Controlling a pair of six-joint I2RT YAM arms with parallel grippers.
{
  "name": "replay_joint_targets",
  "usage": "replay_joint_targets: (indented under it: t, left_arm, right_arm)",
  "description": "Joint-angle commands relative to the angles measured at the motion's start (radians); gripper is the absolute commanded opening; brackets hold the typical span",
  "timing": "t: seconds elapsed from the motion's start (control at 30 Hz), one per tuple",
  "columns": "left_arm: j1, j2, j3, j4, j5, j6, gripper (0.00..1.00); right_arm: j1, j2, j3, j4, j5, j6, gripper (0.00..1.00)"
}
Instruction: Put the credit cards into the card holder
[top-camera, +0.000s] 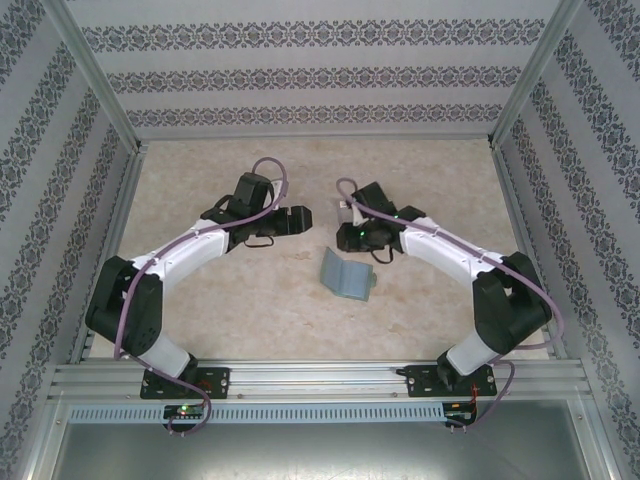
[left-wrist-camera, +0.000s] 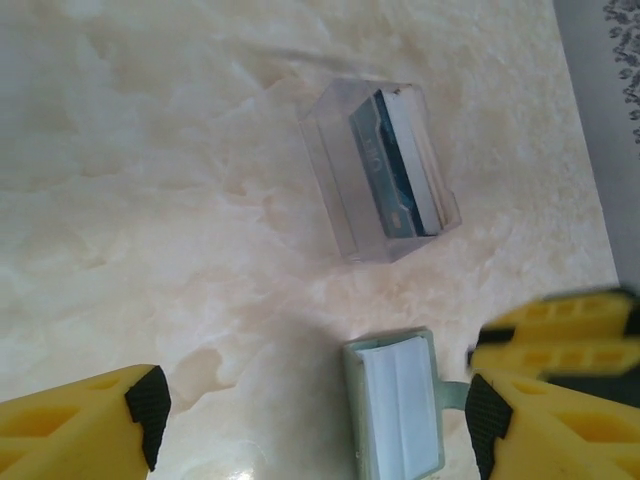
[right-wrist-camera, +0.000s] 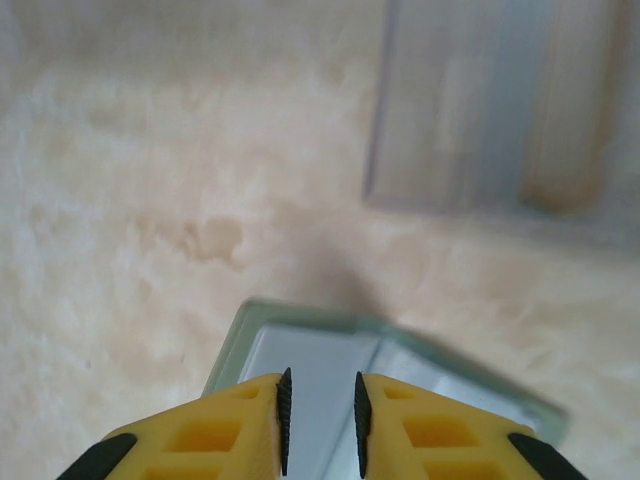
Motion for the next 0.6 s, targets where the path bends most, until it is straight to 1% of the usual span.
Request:
replay_joint_targets:
  t: [0.0, 0.03, 0.07, 0.17, 0.27, 0.43, 0.57]
  left_arm:
    - [0.054, -0.019, -0.008, -0.081, -0.048, -0.062, 0.81]
    - [0.068, -0.032, -0.027, -0.058, -0.046, -0.086, 0.92]
    - [0.080, -0.043, -0.044, -0.045, -0.045, -0.101, 0.94]
    - [0.109, -0.070, -0.045, -0.082, -0.076, -0.097, 0.94]
    - [0.113, -0.092, -0.035, -0.139, -0.130, -0.072, 0.94]
    - [0.115, -0.116, -0.054, -0.163, -0.140, -0.088, 0.94]
    - [0.115, -0.151, -0.116, -0.120, -0.127, -0.106, 0.94]
  right_arm:
    - [0.076, 0.043, -0.031, -0.016, 0.034, 0.069, 0.26]
    - [0.098, 0.058, -0.030, -0.015, 0.048, 0.076, 0.26]
    - [0.117, 0.071, -0.029, -0.012, 0.058, 0.080, 0.27]
    - [0.162, 0.112, -0.015, -0.008, 0.097, 0.092, 0.27]
    - [0.191, 0.157, -0.006, 0.017, 0.129, 0.078, 0.27]
    - [0.195, 0.211, -0.013, 0.087, 0.045, 0.053, 0.27]
    - [0.191, 0.185, -0.030, 0.101, 0.046, 0.029, 0.29]
